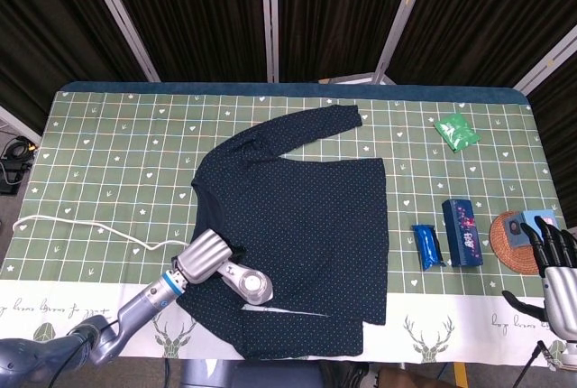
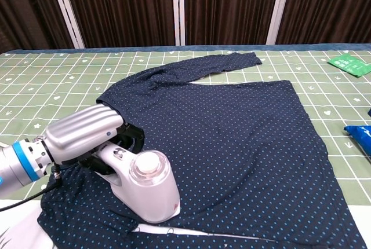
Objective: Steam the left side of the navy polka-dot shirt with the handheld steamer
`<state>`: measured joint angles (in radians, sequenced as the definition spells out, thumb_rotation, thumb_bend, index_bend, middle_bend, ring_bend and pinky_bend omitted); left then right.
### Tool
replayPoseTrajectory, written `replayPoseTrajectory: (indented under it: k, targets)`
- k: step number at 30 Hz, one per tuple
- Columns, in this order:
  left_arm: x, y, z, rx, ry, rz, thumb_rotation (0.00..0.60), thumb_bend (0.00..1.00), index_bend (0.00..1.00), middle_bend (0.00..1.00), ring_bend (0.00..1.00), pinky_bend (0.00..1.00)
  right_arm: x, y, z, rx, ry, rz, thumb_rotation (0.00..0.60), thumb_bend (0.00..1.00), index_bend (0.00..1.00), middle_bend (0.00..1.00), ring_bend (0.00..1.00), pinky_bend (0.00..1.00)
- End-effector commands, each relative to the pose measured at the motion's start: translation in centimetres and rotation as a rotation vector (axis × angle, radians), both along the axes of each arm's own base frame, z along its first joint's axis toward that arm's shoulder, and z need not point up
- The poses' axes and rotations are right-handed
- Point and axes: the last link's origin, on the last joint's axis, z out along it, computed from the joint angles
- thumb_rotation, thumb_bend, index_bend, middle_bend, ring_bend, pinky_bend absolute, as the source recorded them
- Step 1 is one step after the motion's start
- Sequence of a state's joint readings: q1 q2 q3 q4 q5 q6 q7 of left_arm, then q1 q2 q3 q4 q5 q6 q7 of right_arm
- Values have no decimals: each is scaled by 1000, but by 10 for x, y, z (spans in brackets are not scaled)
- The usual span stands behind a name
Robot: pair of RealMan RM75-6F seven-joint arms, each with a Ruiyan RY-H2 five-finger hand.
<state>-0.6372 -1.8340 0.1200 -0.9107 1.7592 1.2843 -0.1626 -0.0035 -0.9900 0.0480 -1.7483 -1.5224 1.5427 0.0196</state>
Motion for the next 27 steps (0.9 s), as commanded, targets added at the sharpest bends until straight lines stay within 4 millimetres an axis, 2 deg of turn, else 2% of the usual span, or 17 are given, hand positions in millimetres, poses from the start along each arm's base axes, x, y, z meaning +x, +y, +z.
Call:
replayPoseTrajectory:
  k: [1,13,20,27]
  targets:
    - [-8,4,4,6,8,26,600,523,969,878,791,1000,0,0,0,-1,1,0,600,0,0,0,0,0]
    - [-33,19,29,70,21,80,600,523,969,878,791,1000,1,0,-2,2,6,3,600,0,0,0,0,0]
    - [-42,17,29,62,32,97,600,523,969,878,791,1000,1,0,-2,2,5,3,600,0,0,0,0,0]
    - [-39,8,24,34,6,81,600,523,969,878,791,1000,1,0,-1,0,2,3,600,0,0,0,0,0]
